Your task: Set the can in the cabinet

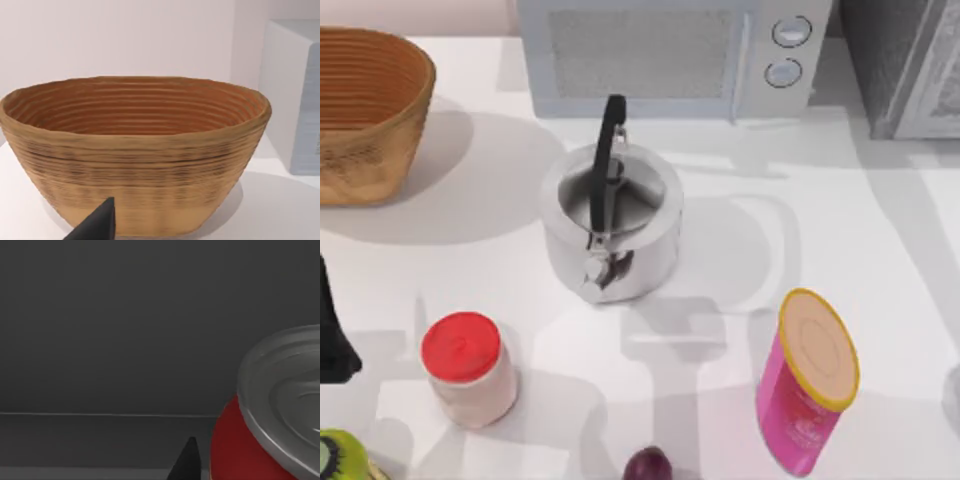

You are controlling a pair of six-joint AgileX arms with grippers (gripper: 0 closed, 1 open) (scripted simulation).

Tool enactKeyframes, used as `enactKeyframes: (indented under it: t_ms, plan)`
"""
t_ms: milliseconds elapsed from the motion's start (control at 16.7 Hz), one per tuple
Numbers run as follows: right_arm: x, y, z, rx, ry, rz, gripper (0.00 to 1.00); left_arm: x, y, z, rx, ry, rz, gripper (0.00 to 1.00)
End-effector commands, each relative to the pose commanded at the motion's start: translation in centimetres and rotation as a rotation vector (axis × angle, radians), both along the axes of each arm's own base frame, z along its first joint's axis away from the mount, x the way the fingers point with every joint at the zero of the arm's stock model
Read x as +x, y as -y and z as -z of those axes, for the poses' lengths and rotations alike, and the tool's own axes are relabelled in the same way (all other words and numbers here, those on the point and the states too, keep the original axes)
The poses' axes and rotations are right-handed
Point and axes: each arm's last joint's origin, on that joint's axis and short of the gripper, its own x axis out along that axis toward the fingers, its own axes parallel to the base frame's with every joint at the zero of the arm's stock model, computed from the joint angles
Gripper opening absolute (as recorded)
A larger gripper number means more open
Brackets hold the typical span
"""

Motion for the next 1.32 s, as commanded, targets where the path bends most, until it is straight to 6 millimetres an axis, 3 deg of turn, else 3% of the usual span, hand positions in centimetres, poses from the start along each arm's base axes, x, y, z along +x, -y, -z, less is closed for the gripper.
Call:
enactKeyframes:
  t_ms: [360,660,840,1080,1320]
  plan:
    - [6.0,0.1,-1.9,0.003,0.026,0.008,0.00,0.0,0.0,0.0,0.000,0.000,0.000,1.00]
    - [9.9,0.5,-1.1,0.009,0.026,0.009,0.00,0.0,0.0,0.0,0.000,0.000,0.000,1.00]
    - [11.0,0.7,-0.5,0.010,0.016,0.008,0.00,0.0,0.0,0.0,0.000,0.000,0.000,1.00]
    - [11.0,0.7,-0.5,0.010,0.015,0.008,0.00,0.0,0.0,0.0,0.000,0.000,0.000,1.00]
    - [11.0,0.7,-0.5,0.010,0.015,0.008,0.30,0.0,0.0,0.0,0.000,0.000,0.000,1.00]
